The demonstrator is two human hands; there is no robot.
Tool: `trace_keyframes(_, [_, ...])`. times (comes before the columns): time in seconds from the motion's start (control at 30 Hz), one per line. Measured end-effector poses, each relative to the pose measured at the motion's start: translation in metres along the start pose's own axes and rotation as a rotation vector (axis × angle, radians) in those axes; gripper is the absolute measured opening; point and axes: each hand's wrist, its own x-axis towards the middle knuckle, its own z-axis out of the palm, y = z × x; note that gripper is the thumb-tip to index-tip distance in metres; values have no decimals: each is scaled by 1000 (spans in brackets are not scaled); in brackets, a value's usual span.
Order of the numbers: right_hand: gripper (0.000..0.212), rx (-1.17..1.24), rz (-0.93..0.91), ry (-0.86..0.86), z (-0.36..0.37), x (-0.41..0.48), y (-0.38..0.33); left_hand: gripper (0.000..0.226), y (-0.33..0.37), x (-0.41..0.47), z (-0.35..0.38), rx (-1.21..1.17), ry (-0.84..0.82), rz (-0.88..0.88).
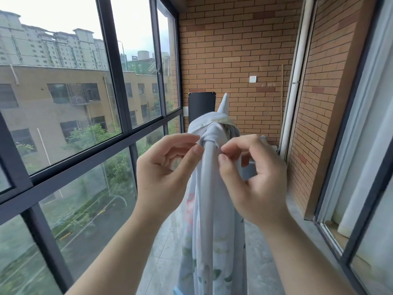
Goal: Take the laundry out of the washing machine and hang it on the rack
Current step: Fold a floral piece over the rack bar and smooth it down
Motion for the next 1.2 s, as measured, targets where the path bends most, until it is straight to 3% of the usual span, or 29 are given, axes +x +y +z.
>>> trace_keyframes(0.17, [21, -13, 116, -127, -3, -6, -3, 36, 11, 3, -2, 125, -141, -18])
trace_keyframes(0.33, [19, -212, 132, -82, 0, -6, -13, 18, 17, 2, 5, 241, -8, -91])
trace_keyframes(0.43, [14, -370, 105, 14, 2, -7, -20, 12, 21, -2, 3, 375, 75, -3])
trace_keyframes(0.6, [6, -490, 65, 88, 6, -4, -37, 23, 32, 0, -2, 567, 137, 225])
trace_keyframes(0.8, [10, -563, 22, 95, 9, 2, -44, 6, 39, -1, -3, 647, 106, 270])
trace_keyframes(1.03, [13, -563, -74, 137, 15, -4, -43, 11, 42, -2, 4, 784, 154, 324])
trace_keyframes(1.2, [14, -575, -165, 118, 6, -11, -34, 12, 31, -5, 0, 639, 143, 342])
